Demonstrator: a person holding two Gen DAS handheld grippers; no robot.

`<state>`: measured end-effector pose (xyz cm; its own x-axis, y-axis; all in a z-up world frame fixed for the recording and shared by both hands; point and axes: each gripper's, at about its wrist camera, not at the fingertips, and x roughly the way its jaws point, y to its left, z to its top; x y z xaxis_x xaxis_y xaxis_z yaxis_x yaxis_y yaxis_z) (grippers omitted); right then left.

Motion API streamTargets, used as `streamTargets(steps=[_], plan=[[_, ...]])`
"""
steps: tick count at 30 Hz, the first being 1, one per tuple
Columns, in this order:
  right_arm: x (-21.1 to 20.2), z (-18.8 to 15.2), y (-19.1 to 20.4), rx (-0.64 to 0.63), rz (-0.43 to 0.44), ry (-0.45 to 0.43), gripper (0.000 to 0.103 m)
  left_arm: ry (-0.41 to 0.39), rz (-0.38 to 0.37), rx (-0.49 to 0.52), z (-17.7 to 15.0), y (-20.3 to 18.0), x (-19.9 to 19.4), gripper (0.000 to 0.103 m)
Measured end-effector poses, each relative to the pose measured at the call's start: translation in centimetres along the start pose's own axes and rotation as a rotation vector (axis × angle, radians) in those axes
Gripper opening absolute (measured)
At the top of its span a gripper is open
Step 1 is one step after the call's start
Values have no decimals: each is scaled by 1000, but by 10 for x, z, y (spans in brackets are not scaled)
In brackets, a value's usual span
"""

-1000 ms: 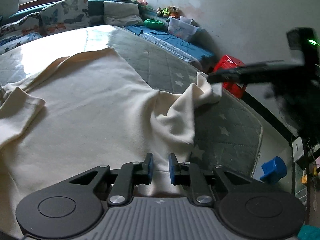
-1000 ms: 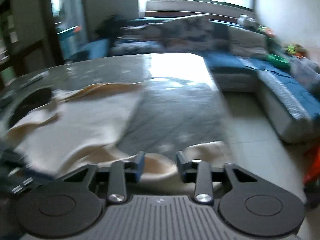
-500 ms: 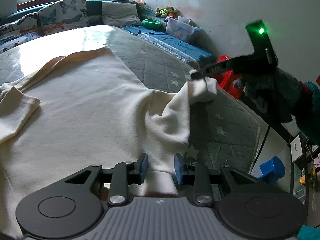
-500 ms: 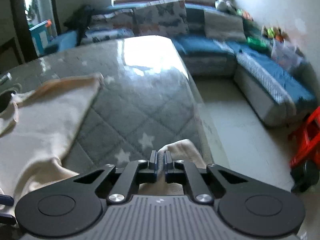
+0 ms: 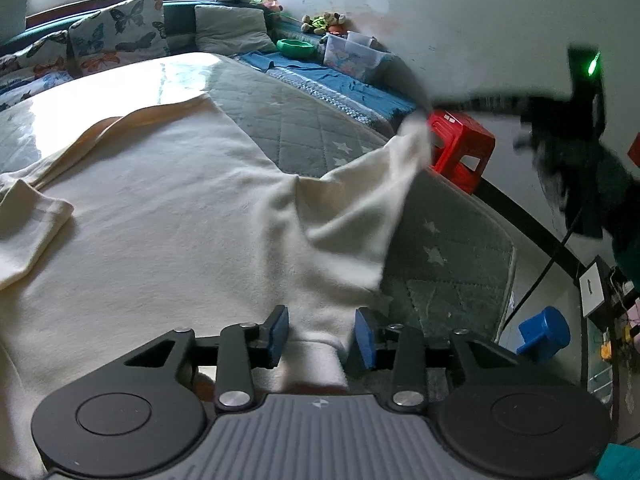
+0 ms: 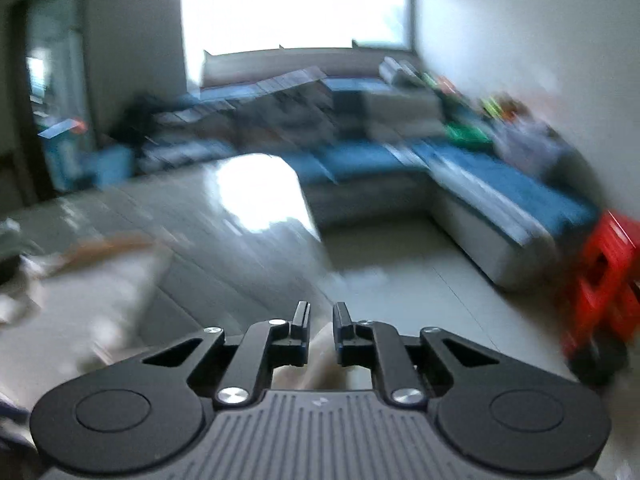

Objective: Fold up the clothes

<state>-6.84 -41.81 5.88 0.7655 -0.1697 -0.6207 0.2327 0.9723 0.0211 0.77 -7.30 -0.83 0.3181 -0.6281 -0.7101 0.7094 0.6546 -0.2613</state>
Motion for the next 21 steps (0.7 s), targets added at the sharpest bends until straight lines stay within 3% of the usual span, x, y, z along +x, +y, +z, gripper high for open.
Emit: streamTargets(steps=[3, 7, 12, 17, 19, 21], plan=[[-1, -19, -16, 26, -44, 50, 12, 4, -5, 9, 0, -1, 0, 42], [-7, -19, -4, 19, 25, 36, 13, 8, -5, 14, 1, -1, 2, 43], [19, -13, 22, -32, 111, 73, 18, 6, 0, -11, 1, -1, 0, 43], [54, -10, 33, -45, 74, 125, 19, -16, 13, -36, 3, 5, -15, 43], [55, -6, 35, -49, 50, 118, 19, -45, 56, -46, 8, 12, -27, 43], [47, -3, 38, -55, 79, 97, 20, -75, 134, -68, 15, 25, -36, 43]])
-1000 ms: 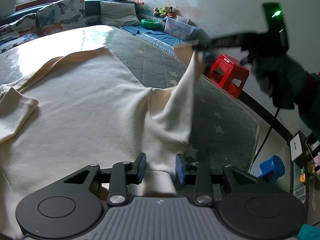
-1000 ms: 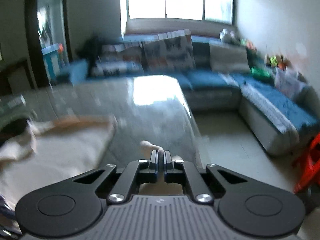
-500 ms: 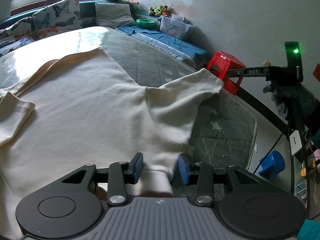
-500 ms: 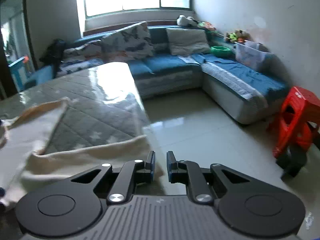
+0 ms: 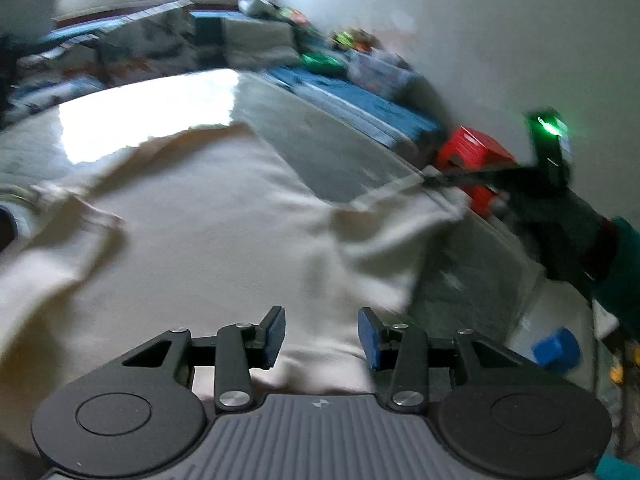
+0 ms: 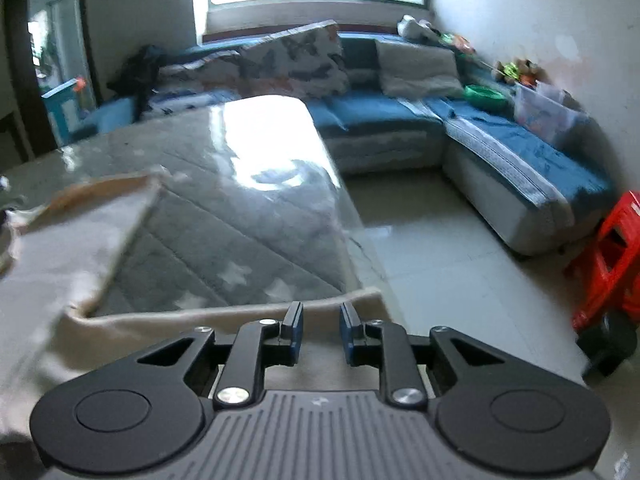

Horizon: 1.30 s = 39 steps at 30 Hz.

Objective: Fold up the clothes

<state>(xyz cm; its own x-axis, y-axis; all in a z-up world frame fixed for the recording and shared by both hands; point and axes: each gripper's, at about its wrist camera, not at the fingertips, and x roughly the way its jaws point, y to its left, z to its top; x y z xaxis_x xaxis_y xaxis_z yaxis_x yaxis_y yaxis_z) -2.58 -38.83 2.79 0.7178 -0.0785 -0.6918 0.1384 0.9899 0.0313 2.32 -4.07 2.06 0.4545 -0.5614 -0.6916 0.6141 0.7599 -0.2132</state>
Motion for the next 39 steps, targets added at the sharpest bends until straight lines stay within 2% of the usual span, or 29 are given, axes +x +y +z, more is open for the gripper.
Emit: streamTargets(steps=[2, 6, 9, 17, 20, 22, 23, 25, 28, 34, 36, 39], plan=[[-7, 0, 11, -24, 42, -13, 26, -28, 97, -26, 9, 16, -2, 43], [-13, -4, 35, -79, 109, -10, 27, -69, 286, -74, 26, 47, 6, 43], [-12, -11, 50, -102, 157, 12, 27, -63, 346, -80, 32, 63, 17, 43], [-7, -17, 61, -114, 177, 49, 32, -8, 387, -85, 28, 83, 41, 41], [-8, -17, 59, -107, 178, 53, 33, -21, 411, -57, 26, 83, 43, 27], [-7, -17, 58, -102, 176, 54, 34, -30, 411, -57, 26, 86, 42, 9], [-7, -17, 58, -100, 176, 54, 34, -38, 399, -76, 26, 90, 38, 6], [-6, -16, 58, -101, 173, 55, 34, -60, 384, -115, 27, 98, 28, 4], [-5, -16, 58, -98, 171, 56, 35, -125, 412, -172, 27, 112, -3, 3], [-3, -15, 60, -106, 163, 57, 38, -241, 521, -299, 14, 151, -76, 3], [-2, -15, 61, -107, 163, 55, 39, -250, 575, -340, 6, 164, -95, 3], [-2, -15, 61, -107, 160, 51, 41, -227, 542, -351, -4, 167, -108, 3]])
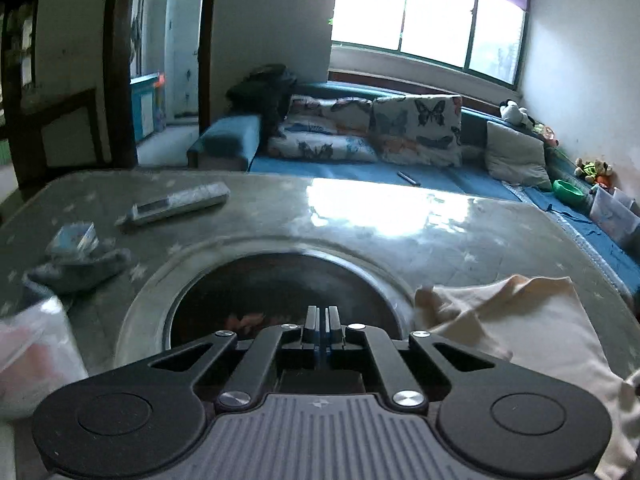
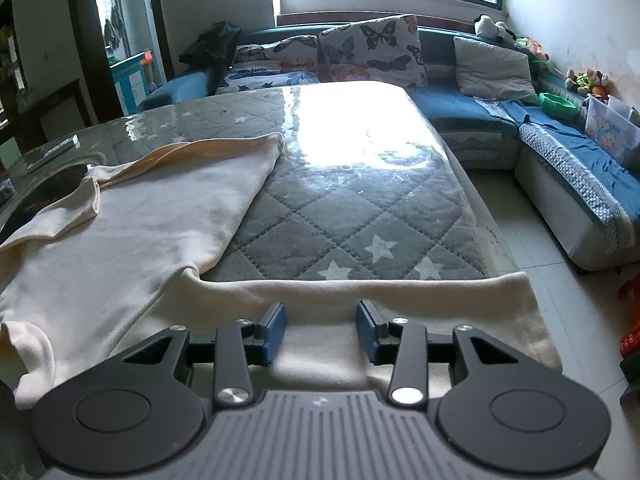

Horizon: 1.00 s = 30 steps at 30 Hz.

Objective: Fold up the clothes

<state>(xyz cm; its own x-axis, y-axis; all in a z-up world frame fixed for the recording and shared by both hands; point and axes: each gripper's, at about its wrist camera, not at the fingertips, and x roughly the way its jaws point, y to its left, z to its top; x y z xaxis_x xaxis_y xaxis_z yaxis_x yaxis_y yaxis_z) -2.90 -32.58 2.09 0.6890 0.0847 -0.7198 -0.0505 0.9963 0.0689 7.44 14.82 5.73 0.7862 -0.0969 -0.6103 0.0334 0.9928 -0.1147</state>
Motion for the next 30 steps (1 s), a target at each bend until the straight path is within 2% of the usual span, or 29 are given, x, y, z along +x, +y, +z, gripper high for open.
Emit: streamTargets(steps=[4, 8, 11, 12, 15, 21, 24, 25, 30], plan=[[1, 0, 1, 2, -3, -1, 42, 20, -93, 110, -12, -35, -2, 6], [1, 1, 2, 3, -5, 1, 42, 59, -184, 198, -21, -84, 17, 11], [2, 0, 1, 6, -2, 0, 43, 76, -211, 269, -28, -119, 38, 29], [2, 0, 1, 5, 1, 0, 45, 83, -216, 292, -31, -130, 46, 38], [3, 0, 2, -2, 5, 2, 49, 106, -205, 334, -38, -151, 66, 40], [3, 0, 0, 5, 17, 0, 49, 127, -148, 329, -41, -156, 94, 38], [3, 0, 1, -1, 15, -2, 50, 111, -135, 307, -38, -149, 94, 11], [3, 0, 1, 0, 15, -3, 50, 112, -140, 277, -35, -143, 93, 6], [4, 0, 1, 2, 15, -5, 50, 47, -118, 111, -14, -95, 67, 3]])
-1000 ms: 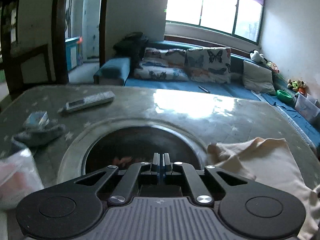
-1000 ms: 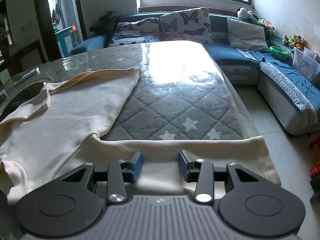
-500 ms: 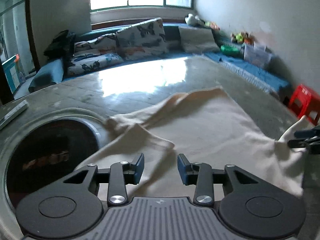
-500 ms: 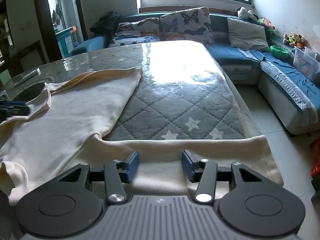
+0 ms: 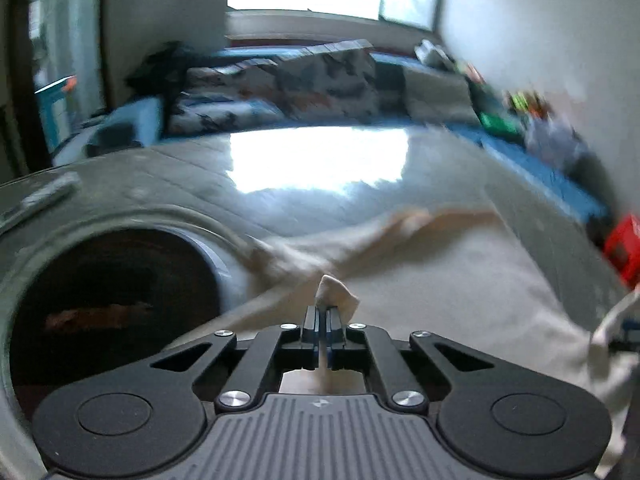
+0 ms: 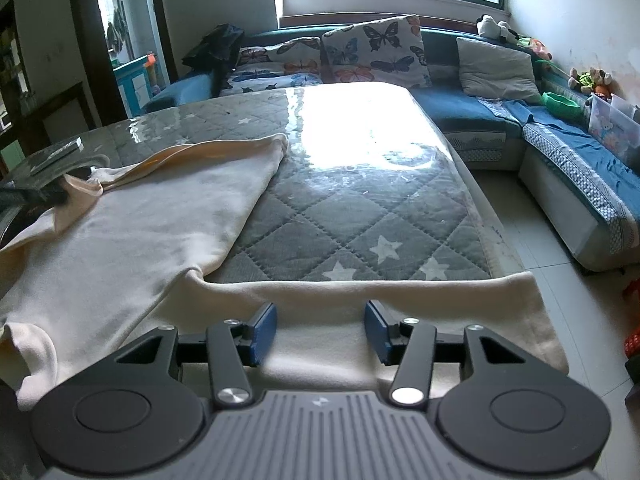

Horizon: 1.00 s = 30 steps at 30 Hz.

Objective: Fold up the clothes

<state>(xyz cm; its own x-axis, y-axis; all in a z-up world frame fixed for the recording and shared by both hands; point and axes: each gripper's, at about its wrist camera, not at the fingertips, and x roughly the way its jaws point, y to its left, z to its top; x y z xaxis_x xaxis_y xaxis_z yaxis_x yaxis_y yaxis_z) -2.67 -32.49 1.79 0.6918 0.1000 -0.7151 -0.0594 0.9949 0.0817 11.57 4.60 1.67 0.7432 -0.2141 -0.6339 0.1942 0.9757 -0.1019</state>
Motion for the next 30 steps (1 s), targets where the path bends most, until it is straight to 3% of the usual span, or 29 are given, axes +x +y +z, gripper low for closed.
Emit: streamTargets(steps=[6, 10, 17, 20, 24, 26, 30], plan=[[0, 0, 1, -4, -6, -2, 50, -95, 157, -148, 9, 75, -55, 3], [0, 0, 2, -1, -10, -4, 50, -101, 283, -208, 0, 119, -78, 3], [1, 1, 3, -5, -14, -1, 51, 14, 442, -211, -35, 151, -70, 4], [1, 1, 4, -9, -15, 3, 52, 62, 474, -232, -44, 158, -62, 10], [1, 2, 3, -12, -14, 8, 52, 46, 465, -202, -39, 142, -68, 16], [1, 2, 3, -13, -14, 10, 52, 27, 401, -166, -31, 123, -71, 16], [2, 2, 3, -16, -13, 11, 53, 59, 187, -81, -18, 71, -56, 16]])
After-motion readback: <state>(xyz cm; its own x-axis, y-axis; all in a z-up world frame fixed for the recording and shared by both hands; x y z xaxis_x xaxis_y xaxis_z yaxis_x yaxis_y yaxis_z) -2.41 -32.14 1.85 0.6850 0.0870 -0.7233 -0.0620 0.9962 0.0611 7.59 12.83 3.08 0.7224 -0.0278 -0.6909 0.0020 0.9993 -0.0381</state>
